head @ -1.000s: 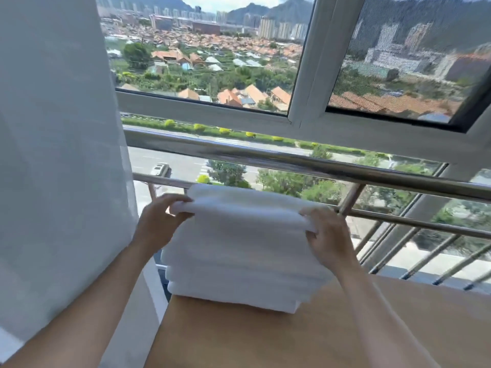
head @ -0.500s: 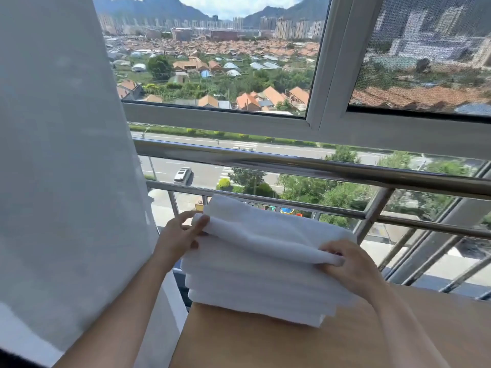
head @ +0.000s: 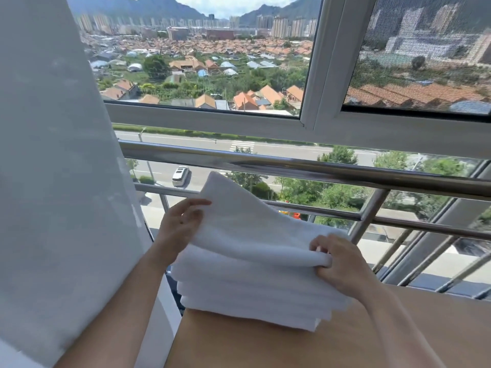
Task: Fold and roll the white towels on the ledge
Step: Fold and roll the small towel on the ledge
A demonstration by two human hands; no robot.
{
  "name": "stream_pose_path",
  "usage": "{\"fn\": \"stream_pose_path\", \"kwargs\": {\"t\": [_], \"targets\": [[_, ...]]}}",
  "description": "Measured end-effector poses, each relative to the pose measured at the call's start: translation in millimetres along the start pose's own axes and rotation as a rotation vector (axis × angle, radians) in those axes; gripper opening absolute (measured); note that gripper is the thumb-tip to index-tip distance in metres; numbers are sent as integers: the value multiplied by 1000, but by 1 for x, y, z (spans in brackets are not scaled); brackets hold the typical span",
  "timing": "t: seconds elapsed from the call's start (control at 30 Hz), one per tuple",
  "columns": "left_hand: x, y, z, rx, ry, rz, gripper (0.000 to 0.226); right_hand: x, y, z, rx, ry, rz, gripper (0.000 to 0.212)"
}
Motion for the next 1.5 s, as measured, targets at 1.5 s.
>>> {"fn": "stream_pose_path", "kwargs": {"t": [1.5], "targets": [[-2, 29, -140, 1277, 493, -169, 67, 41, 13, -50, -232, 40, -297, 47]]}}
Point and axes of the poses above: each hand's wrist, its own x-axis towards the middle knuckle, its own z-axis out of the back of the hand, y = z × x, the point moved 5 cm from there along x, towards the middle knuckle, and after that the axes turned 6 degrees about z, right-handed, at the moved point
